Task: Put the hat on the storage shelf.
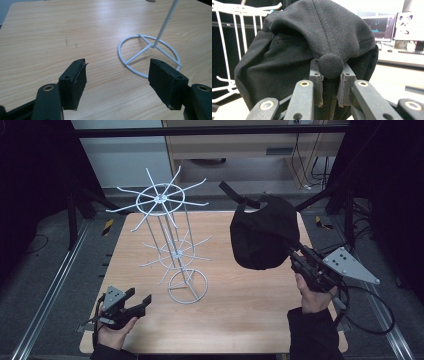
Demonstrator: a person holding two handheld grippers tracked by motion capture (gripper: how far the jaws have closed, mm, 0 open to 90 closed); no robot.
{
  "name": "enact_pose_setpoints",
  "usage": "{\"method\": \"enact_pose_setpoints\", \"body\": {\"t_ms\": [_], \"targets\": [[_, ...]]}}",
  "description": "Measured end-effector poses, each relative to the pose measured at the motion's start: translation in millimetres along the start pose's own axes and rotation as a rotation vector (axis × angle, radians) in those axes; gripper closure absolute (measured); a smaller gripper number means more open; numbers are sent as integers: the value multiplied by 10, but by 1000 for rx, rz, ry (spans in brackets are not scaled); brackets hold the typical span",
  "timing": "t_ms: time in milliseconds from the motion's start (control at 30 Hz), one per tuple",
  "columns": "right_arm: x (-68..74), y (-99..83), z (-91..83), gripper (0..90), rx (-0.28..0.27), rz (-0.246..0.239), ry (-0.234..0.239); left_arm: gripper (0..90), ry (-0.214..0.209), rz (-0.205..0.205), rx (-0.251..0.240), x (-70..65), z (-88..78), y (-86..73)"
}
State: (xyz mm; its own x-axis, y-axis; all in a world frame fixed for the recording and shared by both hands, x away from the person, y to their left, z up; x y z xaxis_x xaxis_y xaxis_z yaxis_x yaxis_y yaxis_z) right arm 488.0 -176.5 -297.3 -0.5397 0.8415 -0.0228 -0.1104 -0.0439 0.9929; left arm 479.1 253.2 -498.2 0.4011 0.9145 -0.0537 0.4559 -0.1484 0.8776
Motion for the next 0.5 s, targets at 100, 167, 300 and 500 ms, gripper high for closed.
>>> {"method": "enact_pose_setpoints", "body": {"t_ms": [100, 167, 300, 500], "targets": [[36, 117, 8, 778, -27, -9, 10, 303, 14, -10, 6, 71, 13, -12], [67, 197, 8, 778, -44, -18, 16, 303, 26, -14, 13, 124, 22, -26], [122, 331, 12, 777, -79, -17, 31, 302, 43, -25, 28, 199, 53, -59], [257, 523, 68, 778, -115, -35, 60, 299, 45, -21, 37, 209, 70, -74]]}}
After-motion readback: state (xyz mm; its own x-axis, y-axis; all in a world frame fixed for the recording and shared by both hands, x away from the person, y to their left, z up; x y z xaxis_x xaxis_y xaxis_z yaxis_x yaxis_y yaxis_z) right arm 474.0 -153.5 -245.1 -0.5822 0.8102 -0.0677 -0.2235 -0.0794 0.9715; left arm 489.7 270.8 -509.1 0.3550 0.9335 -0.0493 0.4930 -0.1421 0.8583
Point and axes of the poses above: each handheld gripper's, and its own axes: z roughly forward along the jaws, y roughly out of its top, x roughly to its left, the point moved 9 cm from there along z, roughly forward along the jaws
